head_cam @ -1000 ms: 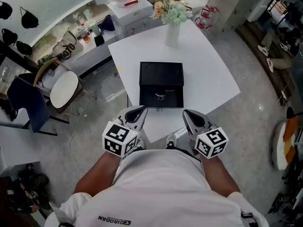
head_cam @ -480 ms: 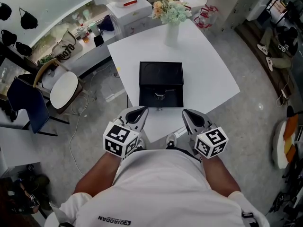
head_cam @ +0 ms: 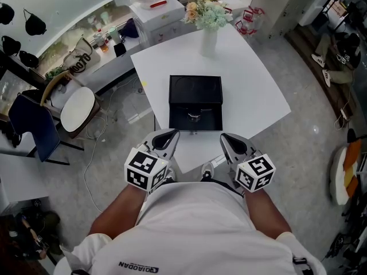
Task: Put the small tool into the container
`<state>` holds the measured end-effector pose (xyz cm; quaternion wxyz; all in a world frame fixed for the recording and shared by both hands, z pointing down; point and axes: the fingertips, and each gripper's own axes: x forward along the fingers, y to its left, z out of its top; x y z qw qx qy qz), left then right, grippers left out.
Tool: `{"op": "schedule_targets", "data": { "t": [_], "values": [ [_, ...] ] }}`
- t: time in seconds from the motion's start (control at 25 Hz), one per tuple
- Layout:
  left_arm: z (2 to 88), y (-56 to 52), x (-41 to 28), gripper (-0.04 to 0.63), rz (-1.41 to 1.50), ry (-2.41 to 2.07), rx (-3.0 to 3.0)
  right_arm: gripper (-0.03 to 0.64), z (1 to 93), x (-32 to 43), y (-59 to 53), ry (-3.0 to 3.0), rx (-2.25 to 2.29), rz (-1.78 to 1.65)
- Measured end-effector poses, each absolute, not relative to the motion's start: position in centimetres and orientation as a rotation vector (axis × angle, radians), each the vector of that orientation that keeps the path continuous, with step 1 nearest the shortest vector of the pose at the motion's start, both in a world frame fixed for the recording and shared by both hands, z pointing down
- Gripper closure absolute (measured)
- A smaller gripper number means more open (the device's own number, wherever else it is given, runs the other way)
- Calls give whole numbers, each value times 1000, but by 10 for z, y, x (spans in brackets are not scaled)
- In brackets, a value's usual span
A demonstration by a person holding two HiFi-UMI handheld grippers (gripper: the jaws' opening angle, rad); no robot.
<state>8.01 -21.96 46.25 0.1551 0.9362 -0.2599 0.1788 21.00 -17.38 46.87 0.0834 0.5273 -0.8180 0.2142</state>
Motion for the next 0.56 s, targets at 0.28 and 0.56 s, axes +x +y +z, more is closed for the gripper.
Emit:
{"op": "schedule_targets", "data": {
  "t": [0.28,0.56],
  "values": [
    [465,-220,78,586,520,-745,2675,612,473,207,-173,-2437,1559,641],
    [466,-225,77,586,530,-742,2668,612,474,207,-179,-2433,1556,647]
  ]
}}
